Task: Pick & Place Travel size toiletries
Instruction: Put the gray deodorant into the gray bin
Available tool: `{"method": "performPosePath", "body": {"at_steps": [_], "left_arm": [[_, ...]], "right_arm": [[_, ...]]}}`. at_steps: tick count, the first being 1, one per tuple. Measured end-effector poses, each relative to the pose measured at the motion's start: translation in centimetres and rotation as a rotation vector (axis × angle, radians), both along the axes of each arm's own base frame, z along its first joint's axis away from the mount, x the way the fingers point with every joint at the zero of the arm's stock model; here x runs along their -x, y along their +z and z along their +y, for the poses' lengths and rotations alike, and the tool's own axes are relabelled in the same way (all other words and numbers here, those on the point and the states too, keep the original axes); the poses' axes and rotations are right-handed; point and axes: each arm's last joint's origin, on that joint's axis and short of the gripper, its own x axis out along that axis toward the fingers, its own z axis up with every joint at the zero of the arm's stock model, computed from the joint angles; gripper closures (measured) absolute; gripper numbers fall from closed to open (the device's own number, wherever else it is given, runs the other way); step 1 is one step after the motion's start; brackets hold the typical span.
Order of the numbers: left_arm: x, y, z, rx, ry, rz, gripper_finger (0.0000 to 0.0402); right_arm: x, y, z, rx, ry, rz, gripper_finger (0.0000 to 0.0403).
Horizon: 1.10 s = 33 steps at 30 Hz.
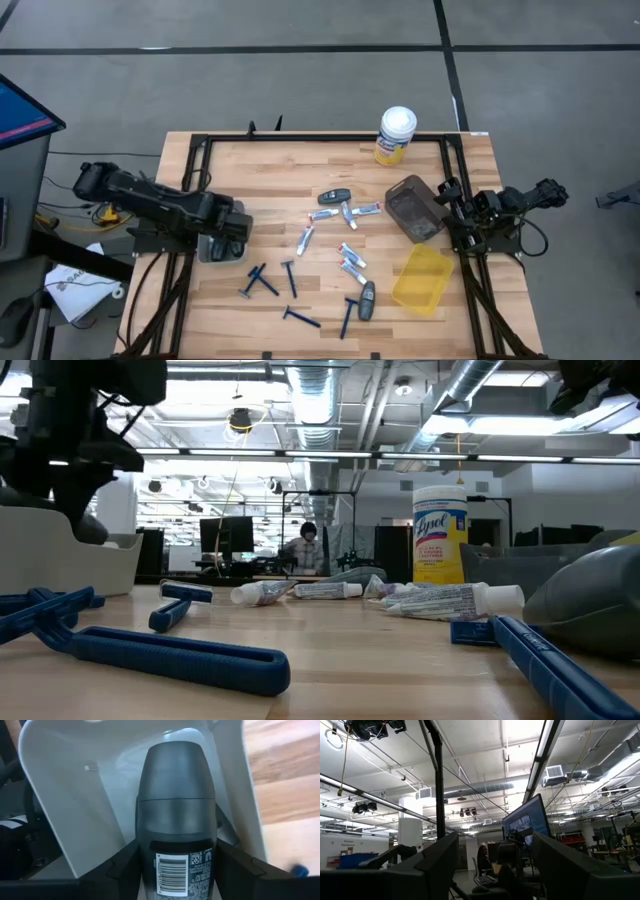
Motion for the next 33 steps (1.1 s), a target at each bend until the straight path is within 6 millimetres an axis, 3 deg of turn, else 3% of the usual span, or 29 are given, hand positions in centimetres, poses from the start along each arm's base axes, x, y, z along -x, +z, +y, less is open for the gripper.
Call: {"method": "performPosePath", "body": {"at_steps": [7,14,26,29,33], "left_arm": [[-0.4,0.0,1.0,0.004,0.060,-0.026,0.0187],[-0.6,0.0,1.7,0.003,0.086,-0.051,0.0194],[-0.9,0.0,1.7,-0.005,0.064,-0.083,0.0103],[-1.5,0.2,1.7,0.018,0.061,-0.167,0.0095],[-3.2,1.6,1.7,0.003,0.047,-0.445,0.0095]], "right_arm": [[0.0,0.0,0.0,0.006,-0.007,0.000,0.0159],[0.0,0.0,0.0,0.011,-0.010,-0.001,0.0159],[0.0,0.0,0.0,0.015,-0.013,-0.002,0.0159],[0.0,0.0,0.0,0.020,-0.017,-0.002,0.0159],[0.0,0.0,0.0,0.020,-0.017,-0.002,0.0159]]}}
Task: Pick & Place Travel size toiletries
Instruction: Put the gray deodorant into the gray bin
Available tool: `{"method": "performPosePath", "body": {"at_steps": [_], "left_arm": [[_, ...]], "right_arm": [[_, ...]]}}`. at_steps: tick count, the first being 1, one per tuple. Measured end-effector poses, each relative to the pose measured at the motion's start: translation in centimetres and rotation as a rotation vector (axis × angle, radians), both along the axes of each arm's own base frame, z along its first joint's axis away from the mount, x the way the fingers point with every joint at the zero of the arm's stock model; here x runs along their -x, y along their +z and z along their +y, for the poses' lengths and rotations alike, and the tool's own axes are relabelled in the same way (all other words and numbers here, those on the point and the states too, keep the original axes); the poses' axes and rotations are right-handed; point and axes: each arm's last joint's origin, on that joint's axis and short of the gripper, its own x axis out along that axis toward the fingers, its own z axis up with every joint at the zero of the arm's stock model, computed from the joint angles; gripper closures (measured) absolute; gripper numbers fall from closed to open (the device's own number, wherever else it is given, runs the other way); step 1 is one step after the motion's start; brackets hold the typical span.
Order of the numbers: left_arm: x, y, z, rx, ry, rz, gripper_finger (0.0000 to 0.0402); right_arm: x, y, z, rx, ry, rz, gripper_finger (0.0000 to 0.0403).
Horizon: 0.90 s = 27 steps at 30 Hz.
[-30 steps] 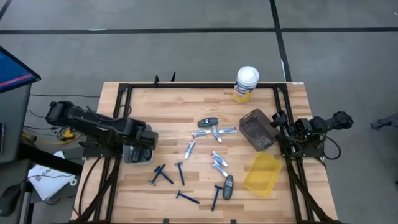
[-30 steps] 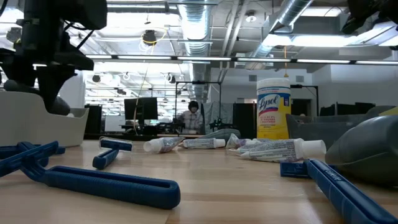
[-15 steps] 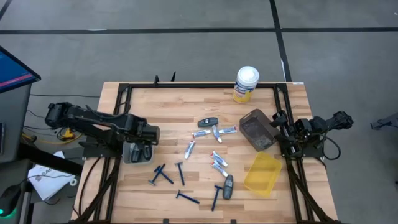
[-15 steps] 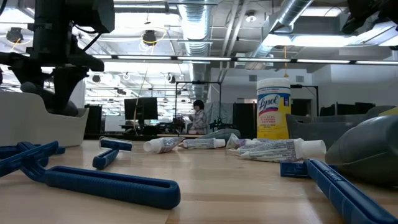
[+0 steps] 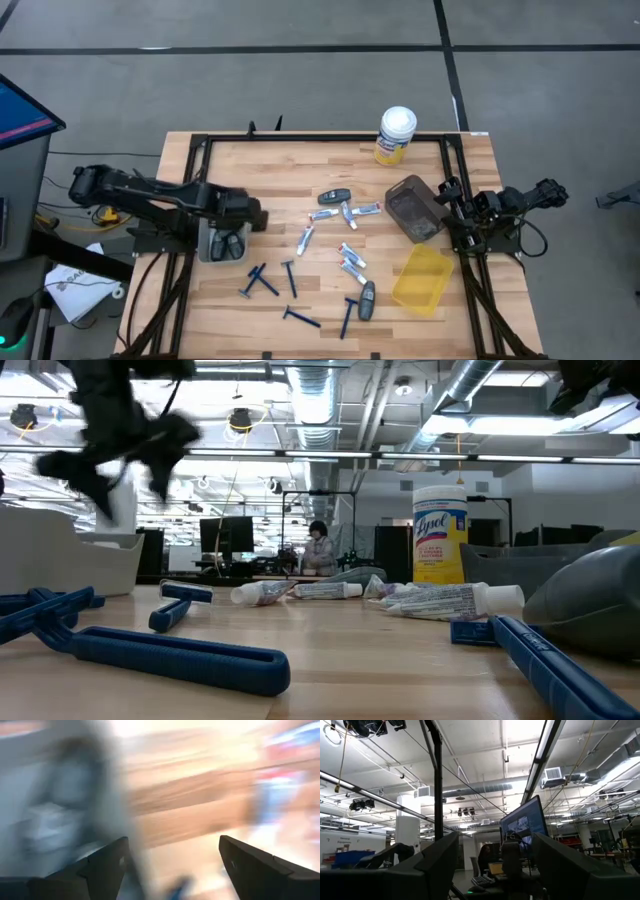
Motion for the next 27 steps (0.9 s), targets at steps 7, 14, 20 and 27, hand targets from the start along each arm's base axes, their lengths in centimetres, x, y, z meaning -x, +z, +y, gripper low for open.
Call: {"method": "performPosePath", "body": {"at_steps": [7,14,20,27], "left_arm": [[-4.0,3.1,2.6,-0.283,-0.042,-0.468,0.0111],[-7.9,3.4,7.4,-0.450,-0.203,-0.568,0.0112],[-12.4,2.8,10.1,-0.552,-0.476,-0.485,0.0112],[-16.9,0.3,12.4,-0.663,-0.661,-0.360,0.0111]], "right_arm": [[0.0,0.0,0.0,-0.001,0.000,-0.001,0.0159],[0.0,0.0,0.0,-0.001,0.001,0.000,0.0159],[0.0,0.0,0.0,-0.002,0.003,0.001,0.0159],[0.0,0.0,0.0,-0.002,0.003,0.000,0.0159]]}}
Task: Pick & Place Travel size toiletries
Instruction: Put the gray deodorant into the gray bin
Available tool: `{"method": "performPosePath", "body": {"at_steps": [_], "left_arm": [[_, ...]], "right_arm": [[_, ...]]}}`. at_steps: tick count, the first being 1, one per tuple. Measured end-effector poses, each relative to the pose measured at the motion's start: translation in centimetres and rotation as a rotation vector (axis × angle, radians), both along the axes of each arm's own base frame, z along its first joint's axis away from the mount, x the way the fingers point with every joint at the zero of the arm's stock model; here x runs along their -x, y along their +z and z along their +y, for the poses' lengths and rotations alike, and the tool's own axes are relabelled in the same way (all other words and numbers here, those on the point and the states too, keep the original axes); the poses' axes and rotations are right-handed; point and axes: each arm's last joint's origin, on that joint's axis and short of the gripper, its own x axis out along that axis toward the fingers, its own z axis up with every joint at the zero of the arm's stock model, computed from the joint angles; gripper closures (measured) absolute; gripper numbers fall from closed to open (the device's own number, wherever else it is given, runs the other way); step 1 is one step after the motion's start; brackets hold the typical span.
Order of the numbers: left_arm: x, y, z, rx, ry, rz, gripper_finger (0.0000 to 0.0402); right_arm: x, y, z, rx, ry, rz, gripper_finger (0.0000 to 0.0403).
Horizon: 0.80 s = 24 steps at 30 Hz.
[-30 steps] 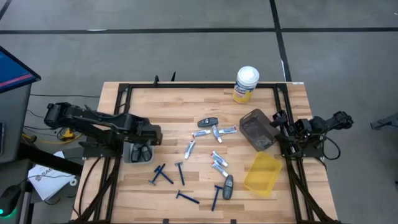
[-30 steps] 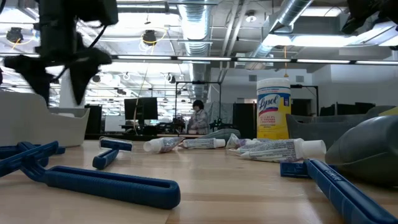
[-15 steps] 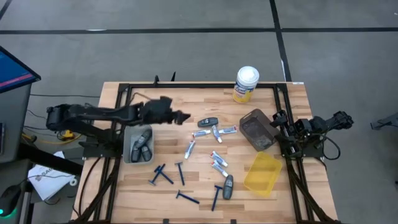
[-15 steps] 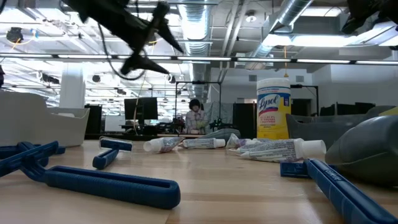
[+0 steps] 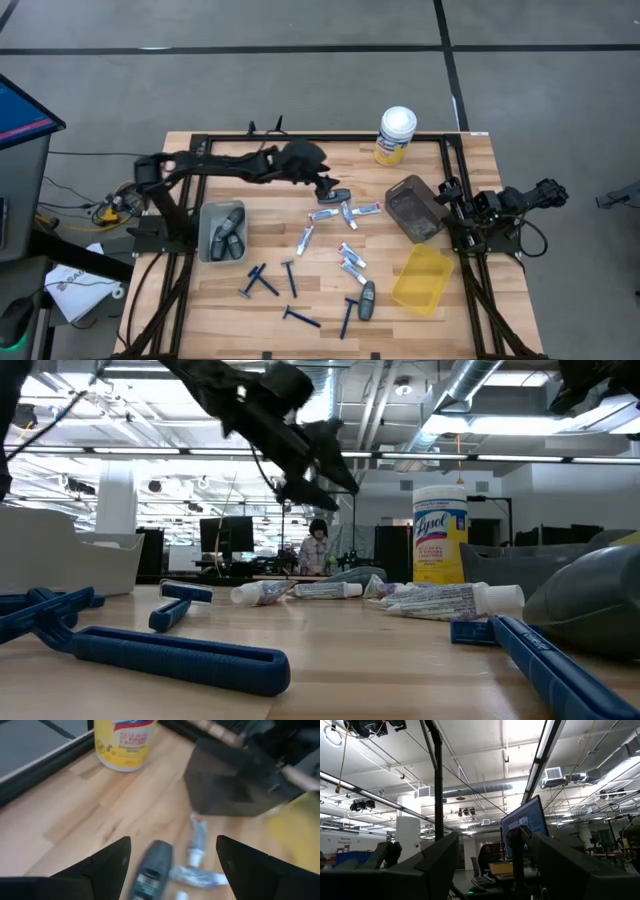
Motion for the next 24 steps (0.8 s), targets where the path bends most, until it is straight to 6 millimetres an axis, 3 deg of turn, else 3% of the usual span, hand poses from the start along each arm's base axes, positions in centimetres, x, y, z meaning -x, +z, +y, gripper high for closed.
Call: {"method": "performPosePath", "body": {"at_steps": [6,24], "left_arm": [[-2.3,-2.8,0.7,-0.067,-0.119,0.078,0.0111],[-3.2,-9.6,0.7,-0.046,-0.187,0.251,0.0111]], "right_arm": [[0.0,0.0,0.0,0.001,0.000,0.002,0.0159],[0.0,0.0,0.0,0.003,0.002,0.002,0.0159]]}}
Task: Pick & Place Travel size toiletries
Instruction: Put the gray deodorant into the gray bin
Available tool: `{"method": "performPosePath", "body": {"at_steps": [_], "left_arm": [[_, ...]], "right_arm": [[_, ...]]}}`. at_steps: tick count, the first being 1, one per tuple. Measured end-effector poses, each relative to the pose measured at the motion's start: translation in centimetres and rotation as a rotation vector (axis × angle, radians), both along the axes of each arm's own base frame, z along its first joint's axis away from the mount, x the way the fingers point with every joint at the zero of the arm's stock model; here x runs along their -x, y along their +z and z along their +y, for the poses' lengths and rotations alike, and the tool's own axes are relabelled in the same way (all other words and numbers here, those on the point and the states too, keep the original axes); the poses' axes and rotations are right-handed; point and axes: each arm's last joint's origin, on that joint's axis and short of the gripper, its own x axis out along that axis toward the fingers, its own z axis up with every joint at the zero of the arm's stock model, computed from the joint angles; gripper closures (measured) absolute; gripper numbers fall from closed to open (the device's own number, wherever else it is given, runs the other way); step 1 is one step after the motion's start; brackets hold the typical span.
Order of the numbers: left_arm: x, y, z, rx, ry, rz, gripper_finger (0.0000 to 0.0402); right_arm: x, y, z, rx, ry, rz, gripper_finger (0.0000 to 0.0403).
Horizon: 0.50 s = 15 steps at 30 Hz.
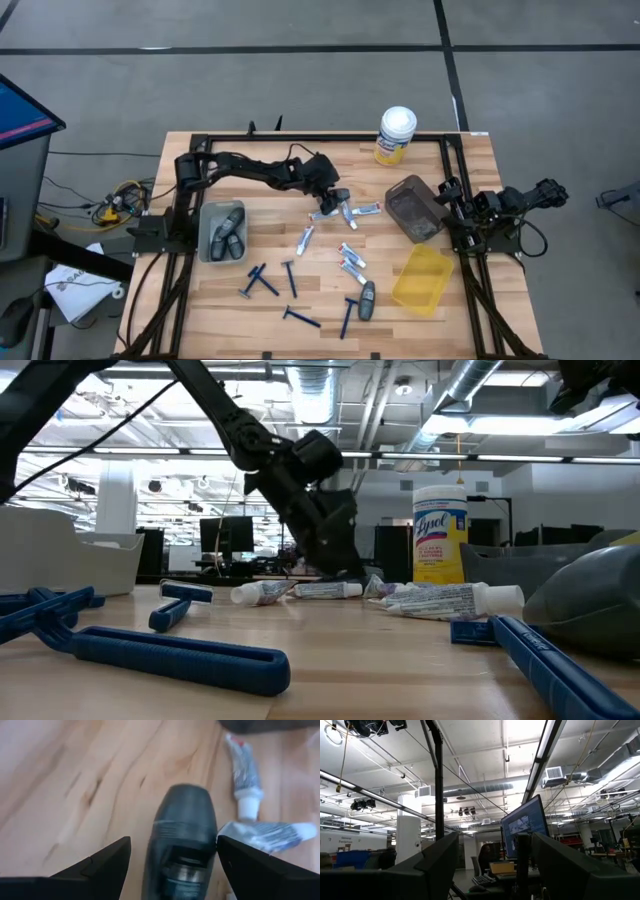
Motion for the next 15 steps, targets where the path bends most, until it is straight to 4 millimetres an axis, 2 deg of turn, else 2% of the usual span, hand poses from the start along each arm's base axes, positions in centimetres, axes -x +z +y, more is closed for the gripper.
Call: {"method": "performPosePath", "body": {"at_steps": [7,15], "left_arm": [[0.32,-1.04,-0.36,-0.025,-0.032,0.084,0.0125],[0.48,-1.10,-0.14,-0.035,-0.009,0.103,0.0205]], "right_arm": [[0.00,0.00,0.00,0.000,0.000,0.000,0.0159],[0.00,0.00,0.00,0.000,-0.001,0.000,0.0159]]}}
